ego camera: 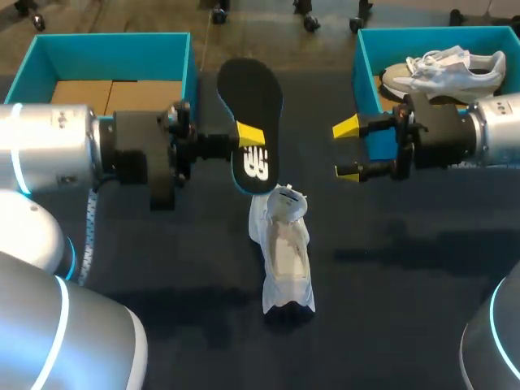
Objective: Take the shoe out of the shoebox, open the shoe tongue, remove and reinsert the insole, then place the shoe into the shoebox
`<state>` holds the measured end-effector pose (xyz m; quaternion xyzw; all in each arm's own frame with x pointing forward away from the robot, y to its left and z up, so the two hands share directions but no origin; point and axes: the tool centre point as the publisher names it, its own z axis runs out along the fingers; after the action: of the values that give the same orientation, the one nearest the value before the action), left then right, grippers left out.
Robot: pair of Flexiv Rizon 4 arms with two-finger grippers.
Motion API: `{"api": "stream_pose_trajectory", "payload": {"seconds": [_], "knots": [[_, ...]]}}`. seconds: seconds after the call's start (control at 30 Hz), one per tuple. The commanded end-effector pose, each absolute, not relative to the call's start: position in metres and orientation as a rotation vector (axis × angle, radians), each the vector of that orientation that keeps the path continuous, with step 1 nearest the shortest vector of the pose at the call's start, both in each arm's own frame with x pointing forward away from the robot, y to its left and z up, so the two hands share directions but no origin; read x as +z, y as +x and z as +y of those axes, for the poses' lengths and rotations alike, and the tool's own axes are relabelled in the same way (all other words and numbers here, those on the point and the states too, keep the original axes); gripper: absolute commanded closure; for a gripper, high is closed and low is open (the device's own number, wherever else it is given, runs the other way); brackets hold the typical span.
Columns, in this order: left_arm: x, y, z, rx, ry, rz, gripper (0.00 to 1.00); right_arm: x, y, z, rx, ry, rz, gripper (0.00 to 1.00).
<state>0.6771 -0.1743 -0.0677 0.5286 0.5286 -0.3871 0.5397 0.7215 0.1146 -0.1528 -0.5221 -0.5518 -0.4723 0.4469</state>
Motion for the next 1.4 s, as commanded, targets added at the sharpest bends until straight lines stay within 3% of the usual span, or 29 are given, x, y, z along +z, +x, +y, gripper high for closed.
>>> {"api": "stream_pose_trajectory", "payload": {"seconds": [0.03, 0.93, 1.4], "knots": [[-0.083, 0.684, -0.18, -0.911, 1.164, 0.91, 1.0, -0.153, 0.722, 0.116, -1.169, -1.296, -1.367, 0.0], [-0.151, 0.719, -0.214, -0.955, 1.128, 1.138, 1.0, -0.155, 0.731, 0.126, -1.197, -1.316, -1.353, 0.0], [-0.152, 0.716, -0.22, -0.966, 1.141, 1.125, 1.0, -0.157, 0.744, 0.145, -1.167, -1.329, -1.377, 0.0]]}}
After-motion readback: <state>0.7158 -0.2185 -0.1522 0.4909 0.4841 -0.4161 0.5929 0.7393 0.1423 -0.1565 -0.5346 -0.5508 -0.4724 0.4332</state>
